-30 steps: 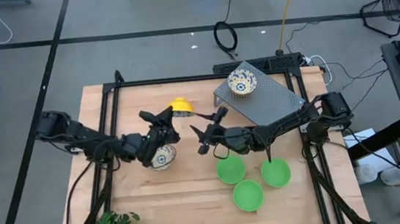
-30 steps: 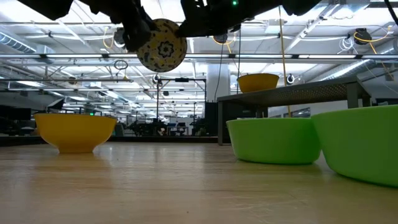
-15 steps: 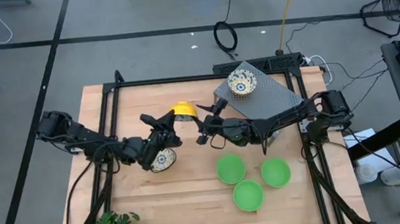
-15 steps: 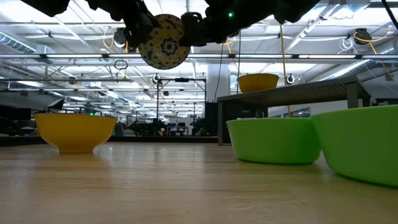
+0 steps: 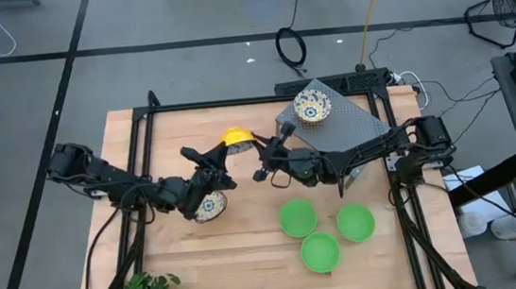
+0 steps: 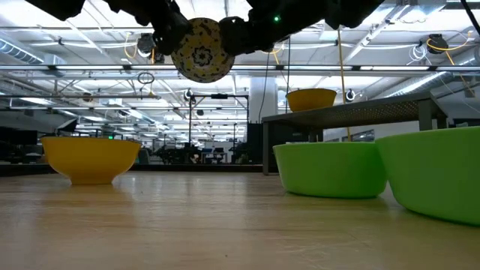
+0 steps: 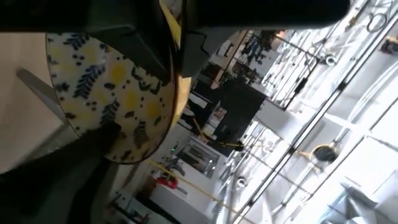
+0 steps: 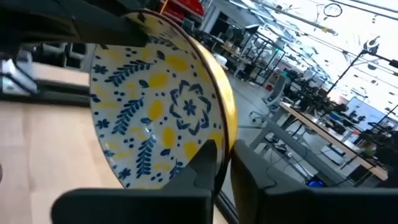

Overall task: Pick & Place Mini bowls
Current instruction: Stack the top yellow bowl on the yellow bowl on the shelf

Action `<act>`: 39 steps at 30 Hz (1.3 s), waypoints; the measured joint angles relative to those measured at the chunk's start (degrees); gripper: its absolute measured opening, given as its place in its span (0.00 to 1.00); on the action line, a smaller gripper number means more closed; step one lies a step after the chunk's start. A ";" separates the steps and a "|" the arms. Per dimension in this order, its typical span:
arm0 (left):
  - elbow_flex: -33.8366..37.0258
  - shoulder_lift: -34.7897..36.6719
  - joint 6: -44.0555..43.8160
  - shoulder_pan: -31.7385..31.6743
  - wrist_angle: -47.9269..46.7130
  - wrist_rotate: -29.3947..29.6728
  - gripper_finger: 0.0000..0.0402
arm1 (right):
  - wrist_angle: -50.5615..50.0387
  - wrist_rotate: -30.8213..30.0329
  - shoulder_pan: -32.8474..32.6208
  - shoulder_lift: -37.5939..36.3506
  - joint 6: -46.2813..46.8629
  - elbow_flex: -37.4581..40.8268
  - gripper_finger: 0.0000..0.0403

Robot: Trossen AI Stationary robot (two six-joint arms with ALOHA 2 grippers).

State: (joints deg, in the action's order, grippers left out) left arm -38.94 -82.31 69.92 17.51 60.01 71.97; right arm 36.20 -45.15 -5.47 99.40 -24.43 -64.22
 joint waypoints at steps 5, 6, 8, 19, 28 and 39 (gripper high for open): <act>0.00 -0.01 -2.41 0.00 -0.10 -0.29 0.08 | 0.06 0.17 -0.02 0.01 -1.02 0.01 0.02; 0.02 -0.01 -2.78 0.03 -0.11 -0.27 0.08 | 0.00 0.22 -0.02 0.01 -1.21 0.01 0.02; 0.02 -0.01 -3.01 0.03 -0.11 -0.31 0.09 | -0.06 0.27 -0.02 0.01 -1.47 0.01 0.02; 0.07 -0.01 -8.21 -0.12 -0.20 0.01 0.09 | -0.30 1.03 -0.02 0.03 -2.00 0.01 0.01; -1.90 1.17 -17.23 1.02 -1.42 5.49 0.28 | -0.87 2.56 -0.07 0.10 -2.07 -0.07 0.00; -5.79 1.38 -22.04 4.98 -8.74 5.82 0.75 | -4.65 3.53 -0.05 0.19 -1.08 0.10 0.00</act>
State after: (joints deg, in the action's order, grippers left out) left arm -44.73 -80.93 47.88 22.49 51.27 77.80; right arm 31.55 -41.61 -5.52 99.59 -25.51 -64.12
